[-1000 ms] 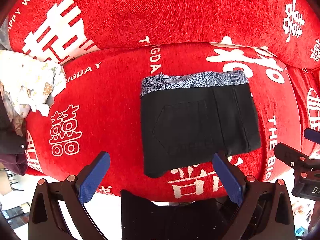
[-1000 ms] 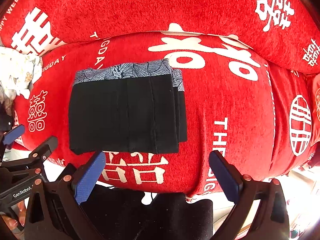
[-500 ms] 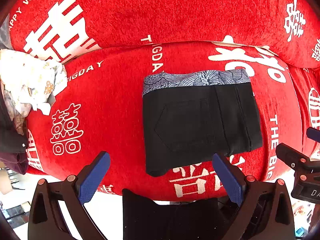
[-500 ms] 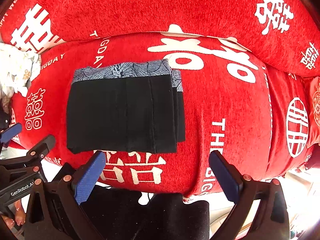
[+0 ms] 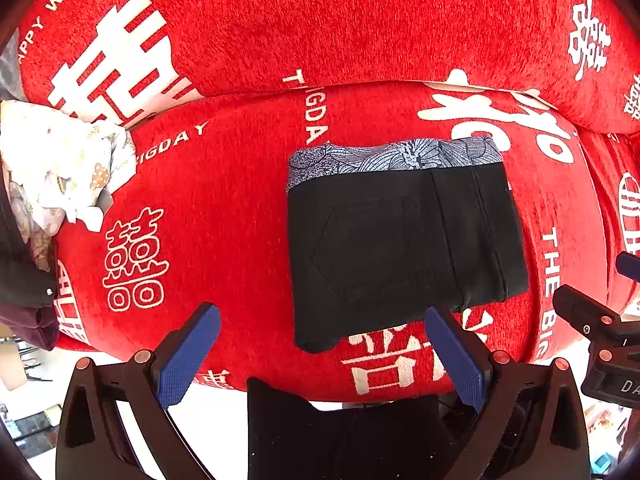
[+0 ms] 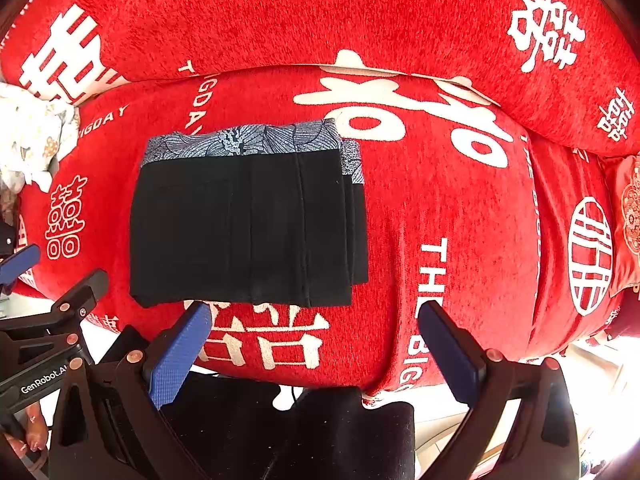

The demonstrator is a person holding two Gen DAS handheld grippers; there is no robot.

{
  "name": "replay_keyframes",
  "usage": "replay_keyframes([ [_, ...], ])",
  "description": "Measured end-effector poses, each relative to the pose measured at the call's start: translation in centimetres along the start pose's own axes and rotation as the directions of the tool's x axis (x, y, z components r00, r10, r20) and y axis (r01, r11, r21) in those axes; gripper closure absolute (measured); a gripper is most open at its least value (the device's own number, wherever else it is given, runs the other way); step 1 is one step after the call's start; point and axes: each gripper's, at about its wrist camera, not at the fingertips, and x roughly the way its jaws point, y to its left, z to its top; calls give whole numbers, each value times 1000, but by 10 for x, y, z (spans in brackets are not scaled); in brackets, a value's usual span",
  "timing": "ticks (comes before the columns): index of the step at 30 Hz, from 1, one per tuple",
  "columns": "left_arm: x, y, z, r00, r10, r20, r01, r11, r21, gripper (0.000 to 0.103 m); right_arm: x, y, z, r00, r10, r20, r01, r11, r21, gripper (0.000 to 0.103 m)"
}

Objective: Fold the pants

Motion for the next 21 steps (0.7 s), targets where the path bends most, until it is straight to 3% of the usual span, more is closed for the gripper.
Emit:
replay_keyframes([
  [21,5,5,-1,1000,-9,-1,9,1000,15,1,2,3,2,1000,-19,-6,19,1000,-5,0],
])
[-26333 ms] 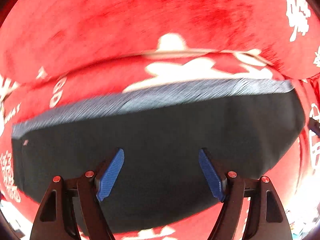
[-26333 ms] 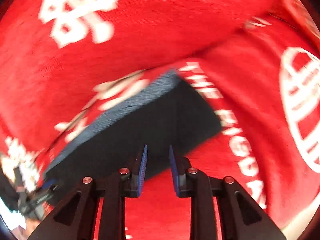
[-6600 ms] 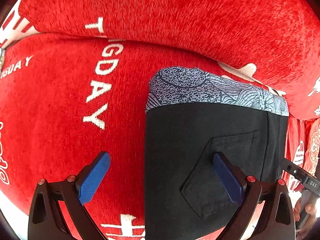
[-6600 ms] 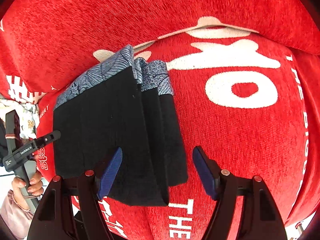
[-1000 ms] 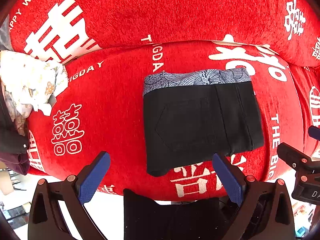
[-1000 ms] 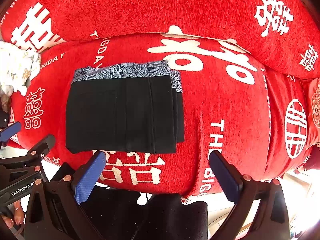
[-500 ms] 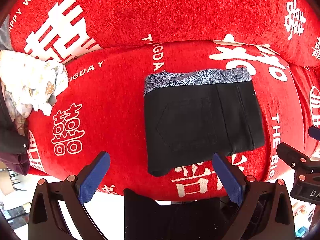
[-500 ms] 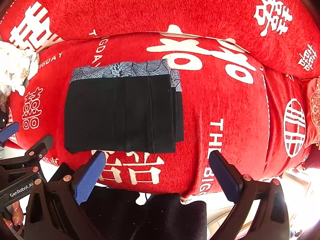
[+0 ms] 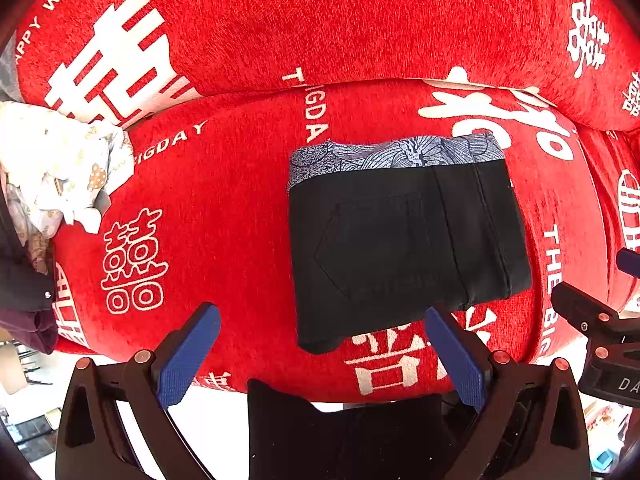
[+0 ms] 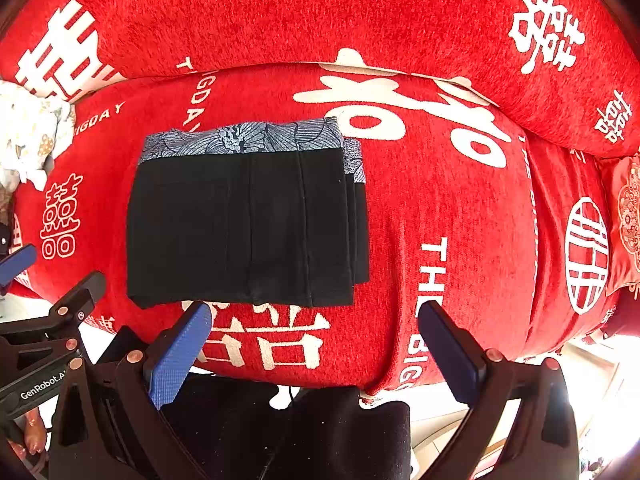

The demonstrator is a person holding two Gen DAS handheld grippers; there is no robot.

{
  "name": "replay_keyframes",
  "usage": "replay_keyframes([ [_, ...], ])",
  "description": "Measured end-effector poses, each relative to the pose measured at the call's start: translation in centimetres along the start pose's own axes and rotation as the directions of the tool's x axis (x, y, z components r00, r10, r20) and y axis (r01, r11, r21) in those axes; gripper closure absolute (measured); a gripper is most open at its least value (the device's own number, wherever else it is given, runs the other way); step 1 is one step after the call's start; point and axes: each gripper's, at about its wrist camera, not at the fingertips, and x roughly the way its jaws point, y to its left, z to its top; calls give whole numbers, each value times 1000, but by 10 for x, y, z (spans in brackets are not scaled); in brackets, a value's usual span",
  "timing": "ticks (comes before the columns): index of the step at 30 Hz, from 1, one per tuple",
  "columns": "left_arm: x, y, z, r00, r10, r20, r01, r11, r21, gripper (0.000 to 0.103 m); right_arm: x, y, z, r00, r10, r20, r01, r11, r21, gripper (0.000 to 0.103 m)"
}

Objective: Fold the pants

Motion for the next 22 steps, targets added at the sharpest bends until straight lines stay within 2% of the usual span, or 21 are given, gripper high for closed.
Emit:
replay_keyframes([
  [15,9,6,3,1000,-16,14,16,1000,8,1,7,12,2,1000,-25,-15,25,1000,12,0],
  [22,10,16,5,998,-56,25,56,998,-2,1,6,19,2,999,-34,-10,35,999,24,0],
])
